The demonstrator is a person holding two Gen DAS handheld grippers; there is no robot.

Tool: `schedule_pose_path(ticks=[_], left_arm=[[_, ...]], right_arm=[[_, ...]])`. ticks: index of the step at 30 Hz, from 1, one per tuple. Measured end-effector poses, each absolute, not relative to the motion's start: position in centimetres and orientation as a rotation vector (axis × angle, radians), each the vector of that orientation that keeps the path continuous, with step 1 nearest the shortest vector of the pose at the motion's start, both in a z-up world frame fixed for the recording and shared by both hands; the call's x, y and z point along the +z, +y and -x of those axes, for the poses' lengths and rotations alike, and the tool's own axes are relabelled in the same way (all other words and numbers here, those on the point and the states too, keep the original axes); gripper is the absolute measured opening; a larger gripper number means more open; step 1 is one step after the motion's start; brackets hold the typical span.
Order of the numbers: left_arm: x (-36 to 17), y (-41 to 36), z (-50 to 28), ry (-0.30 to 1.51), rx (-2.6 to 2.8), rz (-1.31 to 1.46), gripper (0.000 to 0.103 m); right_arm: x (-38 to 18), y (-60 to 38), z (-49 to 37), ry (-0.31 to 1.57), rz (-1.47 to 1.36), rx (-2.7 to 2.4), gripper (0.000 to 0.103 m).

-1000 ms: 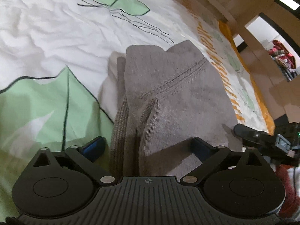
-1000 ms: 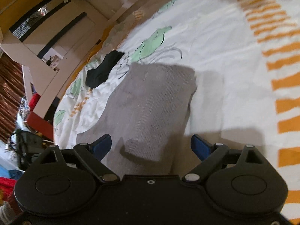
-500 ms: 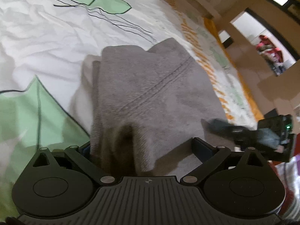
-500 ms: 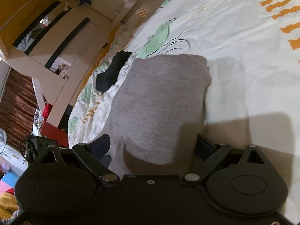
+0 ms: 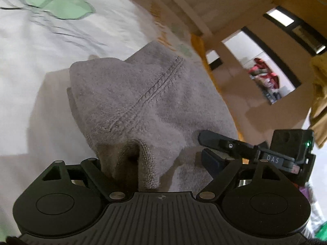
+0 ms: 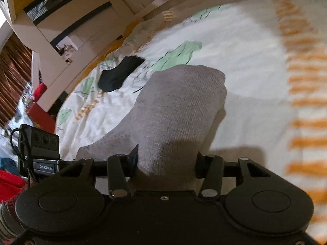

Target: Fold large clothes

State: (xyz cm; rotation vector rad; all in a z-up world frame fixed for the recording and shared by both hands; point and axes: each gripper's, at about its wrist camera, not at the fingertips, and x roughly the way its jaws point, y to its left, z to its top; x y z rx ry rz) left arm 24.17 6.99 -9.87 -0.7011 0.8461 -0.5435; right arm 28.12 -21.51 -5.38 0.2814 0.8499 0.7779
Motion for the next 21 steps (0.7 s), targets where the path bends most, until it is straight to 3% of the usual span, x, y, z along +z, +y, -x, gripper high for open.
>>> schedule_pose_path(ticks=[5,12,15,21], left_arm=[[-9.4,2.4,-28.2,0.821,-0.544,0.649,0.084],[-12.8,1.3,-29.7,0.884,-0.347,0.503,0.085],[-12.0,1.1,-29.2,0.887,-0.337,0.455,0.084],[-8.4,0.4,-26.9,0.825,-0.257,0.338,0.085]], right_arm=[[-2.9,-26.9,-30.4,0.809,-0.209,0.694,0.059],[-8.6,-29.8,-32.1,0.846,-0.048,0.392,0.081],[-8.6,-30.6,-31.1,0.826,-0.142,0.393,0.082],[-5.3,-29.7,-27.0,0.69,-0.049,0.385,0.086]])
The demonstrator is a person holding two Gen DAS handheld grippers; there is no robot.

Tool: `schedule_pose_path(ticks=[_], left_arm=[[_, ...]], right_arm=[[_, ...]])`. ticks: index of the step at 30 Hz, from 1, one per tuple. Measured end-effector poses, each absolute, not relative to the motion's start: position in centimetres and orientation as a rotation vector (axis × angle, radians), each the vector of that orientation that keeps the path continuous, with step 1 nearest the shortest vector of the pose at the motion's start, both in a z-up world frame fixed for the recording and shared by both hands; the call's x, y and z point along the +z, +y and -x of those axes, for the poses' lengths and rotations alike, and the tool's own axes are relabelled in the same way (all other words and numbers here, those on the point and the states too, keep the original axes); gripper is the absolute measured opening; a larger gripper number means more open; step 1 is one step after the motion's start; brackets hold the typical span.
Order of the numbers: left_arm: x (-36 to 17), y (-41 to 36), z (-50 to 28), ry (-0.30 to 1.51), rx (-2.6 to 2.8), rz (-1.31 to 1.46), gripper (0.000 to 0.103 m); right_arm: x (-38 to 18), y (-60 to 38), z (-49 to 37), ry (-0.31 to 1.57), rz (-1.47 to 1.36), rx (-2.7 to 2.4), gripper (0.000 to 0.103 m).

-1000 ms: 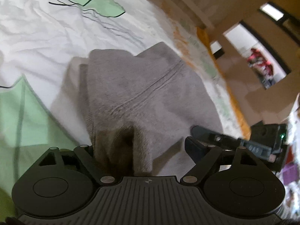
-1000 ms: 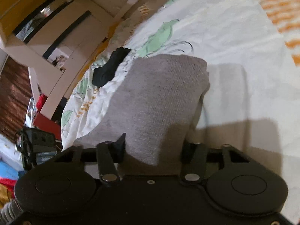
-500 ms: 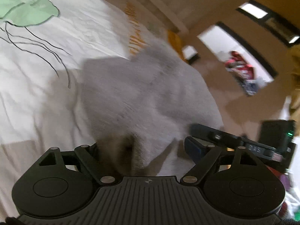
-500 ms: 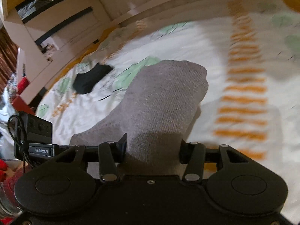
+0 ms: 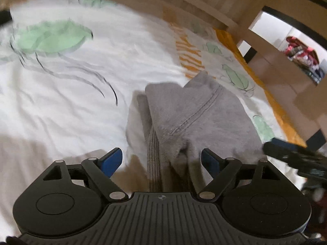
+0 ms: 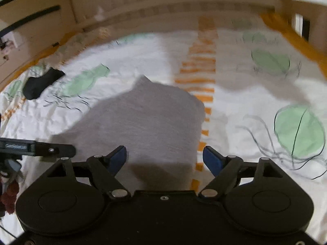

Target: Fold large clothes

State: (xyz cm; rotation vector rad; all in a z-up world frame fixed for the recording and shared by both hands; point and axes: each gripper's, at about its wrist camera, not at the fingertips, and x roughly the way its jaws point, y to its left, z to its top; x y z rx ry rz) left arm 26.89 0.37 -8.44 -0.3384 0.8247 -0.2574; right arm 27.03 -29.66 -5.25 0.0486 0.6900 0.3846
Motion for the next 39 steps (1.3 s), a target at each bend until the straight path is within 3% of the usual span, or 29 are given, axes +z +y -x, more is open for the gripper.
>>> schedule_pose_path(ticks=[2,6,17,39], left_arm=[[-7.0,-0.3,-25.4,0.798,-0.228,0.289,0.085],[-4.8,-1.7,-22.8,0.767,-0.148,0.18,0.085],[-1.8,-5.4,-16.6,0.75,0.092,0.039,0.085],[-2.1,-6.3,-13.0,0.834,0.072,0.095,0.085]], right_arm=[[-4.1,-29.1,-25.7,0.65,-0.047,0.381,0.096],[-2.6,-28.3,-23.2,0.601,-0.067,0.395,0.102],[-1.7,-29.3,-17.9,0.608,-0.172,0.378,0.102],[-1.7,-29.8,-13.9,0.687,-0.169,0.326,0.102]])
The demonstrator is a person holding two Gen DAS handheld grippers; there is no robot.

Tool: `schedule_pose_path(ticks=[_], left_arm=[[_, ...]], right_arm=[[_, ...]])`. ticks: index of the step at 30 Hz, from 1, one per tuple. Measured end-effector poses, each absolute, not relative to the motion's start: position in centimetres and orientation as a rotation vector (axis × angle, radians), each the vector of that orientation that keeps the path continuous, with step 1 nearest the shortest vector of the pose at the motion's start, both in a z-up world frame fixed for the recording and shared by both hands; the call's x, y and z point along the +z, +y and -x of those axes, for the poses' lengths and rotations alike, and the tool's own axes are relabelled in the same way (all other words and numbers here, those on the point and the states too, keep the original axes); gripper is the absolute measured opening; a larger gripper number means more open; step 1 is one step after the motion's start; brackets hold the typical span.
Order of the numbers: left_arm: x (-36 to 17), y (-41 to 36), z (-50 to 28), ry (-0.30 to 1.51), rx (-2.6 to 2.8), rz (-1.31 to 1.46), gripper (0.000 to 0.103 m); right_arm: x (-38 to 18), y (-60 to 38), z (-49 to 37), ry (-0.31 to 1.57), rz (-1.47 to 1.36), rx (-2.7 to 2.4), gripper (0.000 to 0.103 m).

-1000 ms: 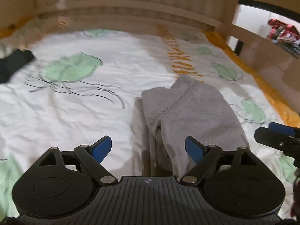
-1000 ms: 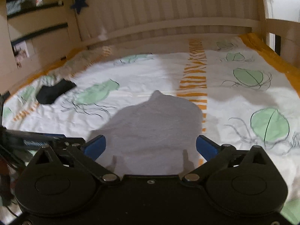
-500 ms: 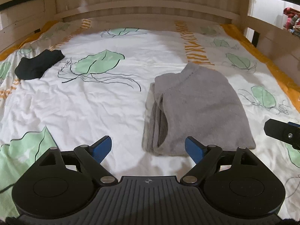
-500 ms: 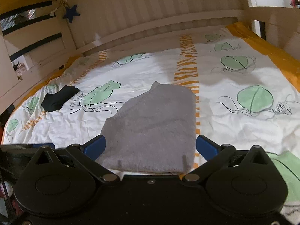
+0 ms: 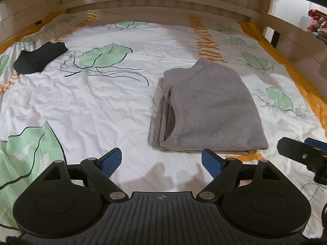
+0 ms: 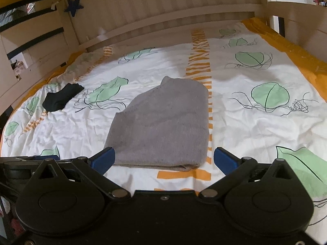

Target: Fold large clothes

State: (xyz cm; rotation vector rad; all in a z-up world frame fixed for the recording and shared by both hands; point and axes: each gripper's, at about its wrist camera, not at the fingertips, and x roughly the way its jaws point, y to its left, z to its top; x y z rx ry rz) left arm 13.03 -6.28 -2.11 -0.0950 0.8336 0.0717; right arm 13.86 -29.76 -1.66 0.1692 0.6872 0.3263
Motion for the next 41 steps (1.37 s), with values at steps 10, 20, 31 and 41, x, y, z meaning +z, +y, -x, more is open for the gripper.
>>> schedule_pose_path(ticks=[10,20,31,41], left_arm=[[-2.5,-6.4,-12.6,0.855,0.059,0.112,0.085],[-2.8,-6.0,-12.6,0.863,0.064,0.117,0.085],[-3.1,-6.1,-12.6,0.873,0.056,0.116,0.085],[-3.3,-6.3,-12.6,0.879,0.049,0.111,0.085]], right_arm=[[-1.8,-29.3,-13.5,0.709,-0.143,0.321,0.102],[-2.2,-29.1,-13.8,0.73,-0.135,0.316,0.102],[-2.4,-29.1,-14.0,0.743,-0.135,0.313,0.102],[-2.8,-29.0,-14.0,0.759,-0.138,0.31,0.102]])
